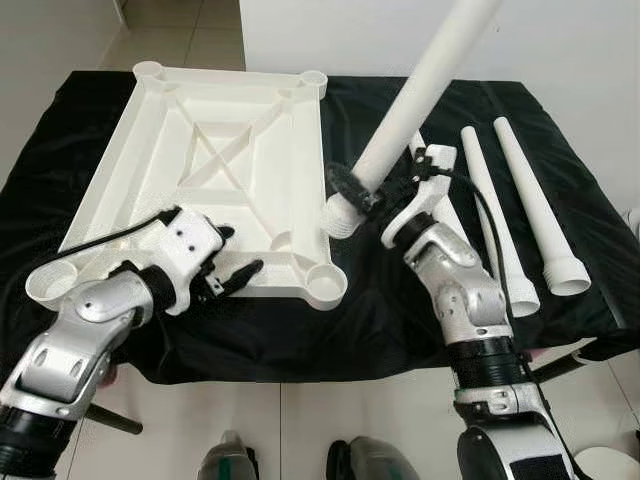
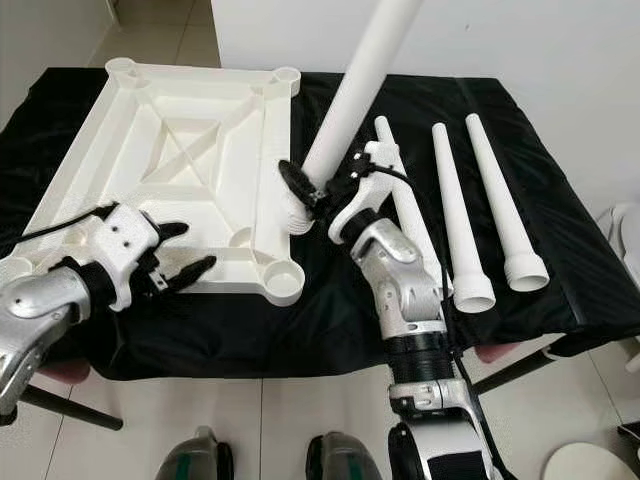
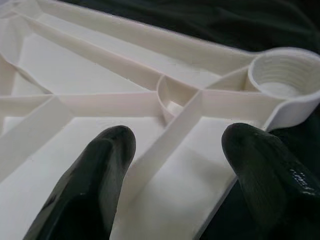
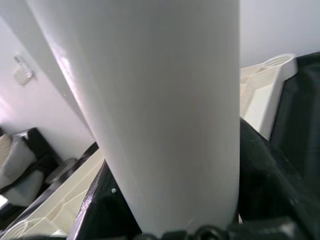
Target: Building children table
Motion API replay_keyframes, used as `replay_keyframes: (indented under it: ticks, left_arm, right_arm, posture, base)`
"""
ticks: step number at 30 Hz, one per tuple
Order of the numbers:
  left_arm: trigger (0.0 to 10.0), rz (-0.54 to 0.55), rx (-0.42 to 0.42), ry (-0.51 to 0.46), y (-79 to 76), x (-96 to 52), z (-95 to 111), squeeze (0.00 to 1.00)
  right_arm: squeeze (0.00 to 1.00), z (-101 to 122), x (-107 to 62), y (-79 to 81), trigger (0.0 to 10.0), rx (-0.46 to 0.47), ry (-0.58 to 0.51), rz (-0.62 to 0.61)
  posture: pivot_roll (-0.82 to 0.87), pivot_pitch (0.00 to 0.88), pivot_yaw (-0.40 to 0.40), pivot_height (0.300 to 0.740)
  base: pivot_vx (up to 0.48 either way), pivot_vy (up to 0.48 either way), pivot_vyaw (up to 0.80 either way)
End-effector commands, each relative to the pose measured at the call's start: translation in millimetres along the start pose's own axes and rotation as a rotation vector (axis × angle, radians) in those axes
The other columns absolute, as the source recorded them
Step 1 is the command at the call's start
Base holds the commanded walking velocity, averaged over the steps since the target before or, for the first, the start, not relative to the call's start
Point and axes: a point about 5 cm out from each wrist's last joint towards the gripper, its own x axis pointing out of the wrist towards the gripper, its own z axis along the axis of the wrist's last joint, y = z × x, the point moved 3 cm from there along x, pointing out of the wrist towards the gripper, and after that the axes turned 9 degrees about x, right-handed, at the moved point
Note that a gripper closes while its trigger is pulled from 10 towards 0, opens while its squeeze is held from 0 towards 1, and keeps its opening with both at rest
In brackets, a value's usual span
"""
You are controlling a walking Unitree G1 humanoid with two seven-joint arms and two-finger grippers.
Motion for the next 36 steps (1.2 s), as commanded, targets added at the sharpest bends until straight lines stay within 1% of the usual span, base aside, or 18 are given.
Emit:
replay_keyframes:
  ticks: [1,4,6,9,14,16,17,18,20,21,23,27,28,29,30,32,34,36]
  left_arm:
    - [10.0,-0.032,0.054,0.039,0.1,2.6,-7,0.0]
    - [10.0,-0.057,0.082,0.058,-0.5,4.6,-11,0.0]
    - [10.0,-0.113,0.113,0.068,-2.9,6.8,-13,0.0]
    - [10.0,-0.164,0.127,0.069,-5.1,7.6,-14,0.0]
    - [10.0,-0.192,0.129,0.06,-6.3,7.3,-13,0.0]
    - [10.0,-0.147,0.085,0.018,4.9,7.6,-6,0.0]
    - [10.0,-0.147,0.085,0.018,4.9,7.6,-6,0.0]
    - [10.0,-0.124,0.052,-0.016,12.3,6.8,0,0.0]
    - [10.0,-0.124,0.052,-0.016,12.3,6.8,0,0.0]
    - [10.0,-0.111,0.017,-0.057,17.2,4.8,6,0.0]
    - [10.0,-0.11,-0.004,-0.084,19.5,3.7,11,0.0]
    - [10.0,-0.129,-0.017,-0.115,16.5,2.2,16,0.0]
    - [10.0,-0.158,-0.01,-0.113,11.6,1.5,15,0.0]
    - [10.0,-0.158,-0.01,-0.113,11.6,1.5,15,0.0]
    - [10.0,-0.193,-0.006,-0.108,4.7,0.8,14,0.0]
    - [10.0,-0.193,-0.006,-0.108,4.7,0.8,14,0.0]
    - [10.0,-0.258,0.002,-0.085,-8.8,-0.1,8,0.0]
    - [10.0,-0.258,0.002,-0.085,-8.8,-0.1,8,0.0]
  right_arm:
    - [0.0,11,0.0,-1.5,10.0,-0.017,-0.042,-0.005]
    - [0.0,14,-1.1,-4.1,10.0,-0.026,-0.049,-0.016]
    - [0.0,17,-3.4,-8.0,10.0,-0.038,-0.056,-0.033]
    - [0.0,19,-5.3,-10.6,10.0,-0.045,-0.059,-0.046]
    - [0.0,19,-6.0,-11.6,10.0,-0.047,-0.06,-0.052]
    - [0.0,19,-6.4,-12.6,10.0,-0.049,-0.059,-0.056]
    - [0.0,19,-6.4,-12.6,10.0,-0.049,-0.059,-0.056]
    - [0.0,19,-6.5,-13.2,10.0,-0.05,-0.057,-0.059]
    - [0.0,19,-6.5,-13.2,10.0,-0.05,-0.057,-0.059]
    - [0.0,19,-6.4,-13.3,10.0,-0.051,-0.055,-0.058]
    - [0.0,18,-6.3,-13.4,10.0,-0.051,-0.052,-0.056]
    - [0.0,17,-5.8,-13.6,10.0,-0.055,-0.043,-0.054]
    - [0.0,17,-5.6,-13.7,10.0,-0.056,-0.04,-0.053]
    - [0.0,17,-5.6,-13.7,10.0,-0.056,-0.04,-0.053]
    - [0.0,16,-5.2,-13.8,10.0,-0.057,-0.038,-0.052]
    - [0.0,16,-5.2,-13.8,10.0,-0.057,-0.038,-0.052]
    - [0.0,16,-4.7,-14.1,10.0,-0.061,-0.033,-0.048]
    - [0.0,16,-4.7,-14.1,10.0,-0.061,-0.033,-0.048]
  posture:
    - [-0.07,0.044,-0.003,0.74]
    - [-0.07,0.043,0.001,0.74]
    - [-0.08,0.042,0.011,0.74]
    - [-0.09,0.041,0.013,0.74]
    - [-0.09,0.041,0.013,0.74]
    - [-0.09,0.041,0.012,0.74]
    - [-0.09,0.041,0.012,0.74]
    - [-0.09,0.044,0.008,0.74]
    - [-0.09,0.044,0.008,0.74]
    - [-0.09,0.044,0.006,0.74]
    - [-0.09,0.044,0.004,0.74]
    - [-0.09,0.041,-0.001,0.74]
    - [-0.09,0.041,-0.003,0.74]
    - [-0.09,0.041,-0.003,0.74]
    - [-0.09,0.039,-0.006,0.74]
    - [-0.09,0.039,-0.006,0.74]
    - [-0.09,0.034,-0.011,0.74]
    - [-0.09,0.034,-0.011,0.74]
  base:
    - [0.0,0.0,0.0]
    - [0.0,0.0,0.0]
    - [0.0,0.0,0.0]
    - [0.0,0.0,0.0]
    - [0.0,0.0,0.0]
    - [0.0,0.0,0.0]
    - [0.0,0.0,0.0]
    - [0.0,0.0,0.0]
    - [0.0,0.0,0.0]
    - [0.0,0.0,0.0]
    - [0.0,0.0,0.0]
    - [0.0,0.0,0.0]
    - [0.0,0.0,0.0]
    - [0.0,0.0,0.0]
    - [0.0,0.0,0.0]
    - [0.0,0.0,0.0]
    - [0.0,0.0,0.0]
    - [0.0,0.0,0.0]
